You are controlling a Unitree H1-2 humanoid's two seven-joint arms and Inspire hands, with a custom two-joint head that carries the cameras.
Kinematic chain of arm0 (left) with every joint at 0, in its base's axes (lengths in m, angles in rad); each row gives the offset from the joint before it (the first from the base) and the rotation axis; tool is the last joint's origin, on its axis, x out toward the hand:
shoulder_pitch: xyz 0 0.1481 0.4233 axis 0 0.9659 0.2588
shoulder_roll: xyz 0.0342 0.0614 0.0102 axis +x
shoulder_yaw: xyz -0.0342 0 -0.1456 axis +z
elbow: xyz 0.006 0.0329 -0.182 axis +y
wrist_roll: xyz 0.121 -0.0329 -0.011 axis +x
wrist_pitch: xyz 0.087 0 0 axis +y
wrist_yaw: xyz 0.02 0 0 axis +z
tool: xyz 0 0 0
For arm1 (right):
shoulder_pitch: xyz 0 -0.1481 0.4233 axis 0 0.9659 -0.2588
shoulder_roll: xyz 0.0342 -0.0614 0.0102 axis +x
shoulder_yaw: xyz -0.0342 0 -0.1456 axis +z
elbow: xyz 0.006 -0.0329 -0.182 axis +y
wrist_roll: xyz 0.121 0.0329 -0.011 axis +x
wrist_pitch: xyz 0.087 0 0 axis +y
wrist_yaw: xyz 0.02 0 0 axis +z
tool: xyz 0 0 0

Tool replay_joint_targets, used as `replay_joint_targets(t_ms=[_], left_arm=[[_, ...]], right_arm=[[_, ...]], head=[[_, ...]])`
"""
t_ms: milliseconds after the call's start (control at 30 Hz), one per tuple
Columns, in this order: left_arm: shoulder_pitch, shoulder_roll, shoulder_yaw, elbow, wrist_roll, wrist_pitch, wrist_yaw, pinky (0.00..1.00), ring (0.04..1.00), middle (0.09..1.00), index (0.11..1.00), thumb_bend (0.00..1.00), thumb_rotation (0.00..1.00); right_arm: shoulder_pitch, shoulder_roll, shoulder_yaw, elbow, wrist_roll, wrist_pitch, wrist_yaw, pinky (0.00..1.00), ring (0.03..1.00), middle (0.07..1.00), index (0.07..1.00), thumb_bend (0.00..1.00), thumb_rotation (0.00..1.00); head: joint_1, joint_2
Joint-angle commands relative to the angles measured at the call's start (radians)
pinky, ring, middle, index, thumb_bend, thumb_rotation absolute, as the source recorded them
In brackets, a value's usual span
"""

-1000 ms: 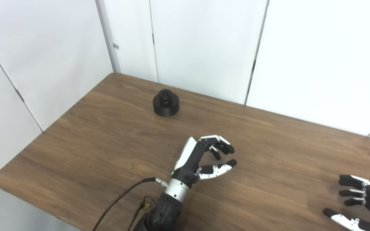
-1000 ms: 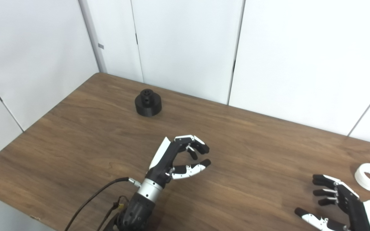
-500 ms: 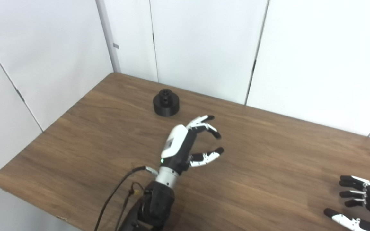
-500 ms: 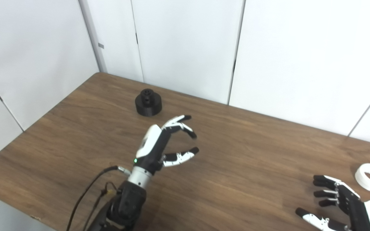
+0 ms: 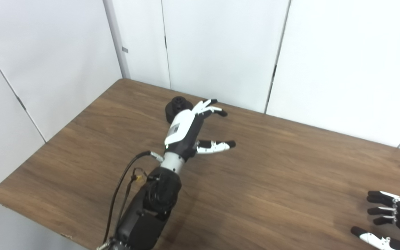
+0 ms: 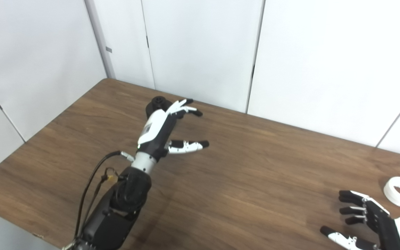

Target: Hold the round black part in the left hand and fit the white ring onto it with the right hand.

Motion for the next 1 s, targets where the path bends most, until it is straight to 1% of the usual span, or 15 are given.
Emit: replay_joint_targets(t_ms=[0,33,100,200,333,400,467,533,667,800,833,967], left_arm=[[-0.061,0.028,0.013,0.001,0.024,-0.007,0.039,0.78,0.938,0.915,0.688,0.85,0.27],[-0.071,0.034,0.016,0.009,0.028,-0.003,0.044,0.78,0.938,0.917,0.690,0.84,0.27],[-0.089,0.046,0.022,0.028,0.035,-0.003,0.058,0.78,0.931,0.911,0.686,0.84,0.24],[-0.110,0.066,0.025,0.051,0.044,0.009,0.064,0.77,0.923,0.908,0.689,0.83,0.23],[-0.132,0.087,0.029,0.078,0.047,0.030,0.073,0.75,0.921,0.904,0.695,0.84,0.25],[-0.145,0.098,0.032,0.095,0.052,0.040,0.078,0.76,0.919,0.901,0.697,0.85,0.25],[-0.154,0.107,0.034,0.100,0.056,0.060,0.073,0.76,0.925,0.905,0.705,0.85,0.26],[-0.165,0.121,0.035,0.111,0.053,0.066,0.075,0.77,0.931,0.909,0.706,0.85,0.28],[-0.186,0.144,0.032,0.143,0.069,0.077,0.089,0.72,0.926,0.903,0.707,0.86,0.30],[-0.202,0.160,0.031,0.159,0.085,0.127,0.085,0.73,0.932,0.908,0.720,0.87,0.31],[-0.205,0.166,0.030,0.166,0.087,0.134,0.086,0.75,0.940,0.914,0.729,0.87,0.30],[-0.221,0.184,0.026,0.188,0.096,0.169,0.085,0.76,0.947,0.920,0.759,0.87,0.31]], right_arm=[[-0.024,-0.018,-0.015,-0.035,0.016,-0.013,-0.002,0.52,0.612,0.703,0.697,0.68,0.00],[-0.023,-0.020,-0.016,-0.035,0.016,-0.015,-0.001,0.52,0.612,0.703,0.697,0.68,0.00],[-0.022,-0.023,-0.018,-0.035,0.014,-0.019,-0.002,0.52,0.613,0.702,0.696,0.68,0.00],[-0.021,-0.026,-0.019,-0.036,0.013,-0.017,0.000,0.52,0.613,0.702,0.696,0.68,0.00],[-0.020,-0.028,-0.022,-0.038,0.019,-0.015,0.003,0.52,0.612,0.702,0.698,0.68,0.00],[-0.020,-0.029,-0.022,-0.037,0.022,-0.016,0.004,0.52,0.609,0.698,0.696,0.68,0.00],[-0.020,-0.029,-0.022,-0.037,0.022,-0.015,0.005,0.52,0.610,0.699,0.696,0.68,0.00],[-0.021,-0.031,-0.022,-0.035,0.022,-0.021,0.005,0.52,0.609,0.698,0.695,0.68,0.00],[-0.019,-0.031,-0.022,-0.038,0.024,-0.016,0.007,0.52,0.607,0.697,0.695,0.68,0.00],[-0.018,-0.031,-0.021,-0.040,0.024,-0.015,0.003,0.52,0.603,0.696,0.694,0.68,0.00],[-0.017,-0.031,-0.022,-0.037,0.027,-0.021,0.002,0.52,0.602,0.695,0.693,0.68,0.00],[-0.016,-0.034,-0.023,-0.032,0.028,-0.025,0.002,0.52,0.607,0.697,0.694,0.69,0.00]], head=[[0.001,0.001],[0.000,0.003],[0.000,0.003],[0.000,0.004],[0.000,0.005],[0.000,0.005],[-0.001,0.006],[-0.001,0.006],[-0.004,0.006],[-0.012,0.008],[-0.014,0.008],[-0.016,0.009]])
